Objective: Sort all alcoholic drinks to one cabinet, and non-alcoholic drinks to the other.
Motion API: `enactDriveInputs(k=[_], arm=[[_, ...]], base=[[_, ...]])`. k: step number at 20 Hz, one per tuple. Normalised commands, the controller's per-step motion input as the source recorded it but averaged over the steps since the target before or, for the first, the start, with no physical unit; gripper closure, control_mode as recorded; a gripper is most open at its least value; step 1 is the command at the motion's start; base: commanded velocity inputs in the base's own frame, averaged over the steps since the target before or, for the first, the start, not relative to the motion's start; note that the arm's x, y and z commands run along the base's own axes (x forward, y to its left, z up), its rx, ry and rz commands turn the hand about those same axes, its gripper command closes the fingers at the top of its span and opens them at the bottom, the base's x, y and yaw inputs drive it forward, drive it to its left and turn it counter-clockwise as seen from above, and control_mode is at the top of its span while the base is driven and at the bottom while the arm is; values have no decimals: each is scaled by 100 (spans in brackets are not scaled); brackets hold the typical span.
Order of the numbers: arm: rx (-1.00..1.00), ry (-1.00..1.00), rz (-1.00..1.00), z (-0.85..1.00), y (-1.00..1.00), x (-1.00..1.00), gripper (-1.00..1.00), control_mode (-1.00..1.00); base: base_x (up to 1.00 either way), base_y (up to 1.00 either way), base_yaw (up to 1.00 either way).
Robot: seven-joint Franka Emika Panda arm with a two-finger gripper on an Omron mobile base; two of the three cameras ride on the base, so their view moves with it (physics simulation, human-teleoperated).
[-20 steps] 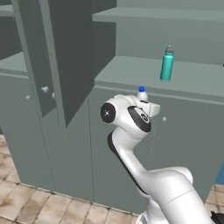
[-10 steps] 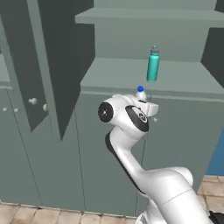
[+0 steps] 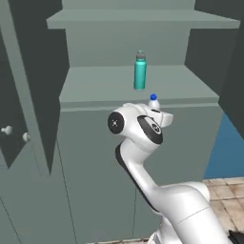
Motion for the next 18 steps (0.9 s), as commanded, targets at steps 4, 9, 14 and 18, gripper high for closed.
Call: enactDriveInputs(k=[4,9,14,18], arm=[[0,0,0,0,0,0,100,100],[0,0,0,0,0,0,100,100],[0,0,0,0,0,0,100,100],[0,0,0,0,0,0,100,100]], base=[[29,24,-29],[23,38,-18],[24,44,-10],[47,19,-4]])
